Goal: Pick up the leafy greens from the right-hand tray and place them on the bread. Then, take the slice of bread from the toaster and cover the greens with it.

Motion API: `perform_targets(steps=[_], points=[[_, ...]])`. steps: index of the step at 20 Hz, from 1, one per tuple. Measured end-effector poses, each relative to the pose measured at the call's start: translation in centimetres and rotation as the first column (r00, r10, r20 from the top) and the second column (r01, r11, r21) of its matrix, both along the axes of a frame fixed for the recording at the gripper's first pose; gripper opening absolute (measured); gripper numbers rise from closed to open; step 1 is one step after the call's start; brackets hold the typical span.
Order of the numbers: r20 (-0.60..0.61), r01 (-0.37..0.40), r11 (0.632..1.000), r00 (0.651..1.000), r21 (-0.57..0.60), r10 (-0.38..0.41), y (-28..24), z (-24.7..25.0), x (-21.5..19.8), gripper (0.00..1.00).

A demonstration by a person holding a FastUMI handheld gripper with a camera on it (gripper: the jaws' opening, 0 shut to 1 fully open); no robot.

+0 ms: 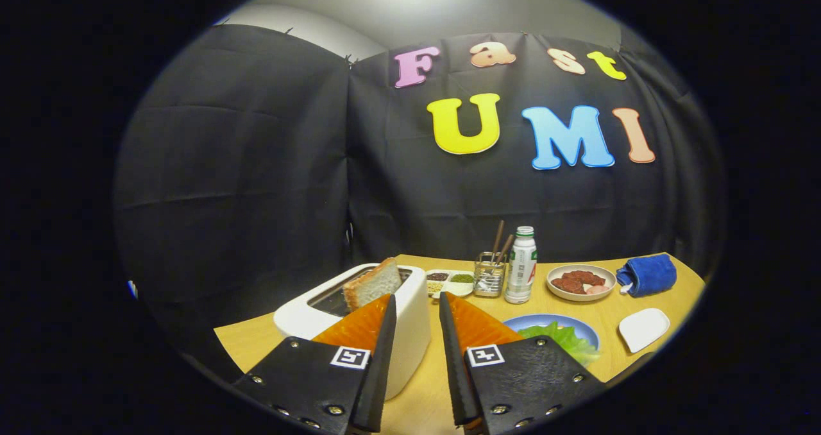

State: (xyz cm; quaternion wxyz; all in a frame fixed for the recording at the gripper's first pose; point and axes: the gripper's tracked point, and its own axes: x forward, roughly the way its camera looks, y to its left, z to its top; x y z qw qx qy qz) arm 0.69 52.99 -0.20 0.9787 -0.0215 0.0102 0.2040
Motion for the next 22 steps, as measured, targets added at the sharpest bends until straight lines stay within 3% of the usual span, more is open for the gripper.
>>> perform_targets(steps=[6, 15, 18, 20, 21, 22], points=[[-0.019, -0.033, 0.999, 0.999, -0.028, 0.033, 4.8, -1.0, 0.0, 0.41], [-0.044, 0.074, 0.997, 0.996, -0.037, -0.075, 6.1, -1.7, 3.9, 0.41], [-0.044, 0.072, 0.997, 0.996, -0.031, -0.073, 6.5, -1.7, 4.5, 0.41], [-0.048, 0.058, 0.998, 0.997, -0.039, -0.059, 6.7, -1.8, 4.9, 0.16], [-0.046, 0.076, 0.996, 0.996, -0.036, -0.077, 6.0, -1.6, 4.7, 0.16], [-0.033, 0.088, 0.995, 0.995, -0.047, -0.090, 5.9, -1.6, 4.9, 0.05]])
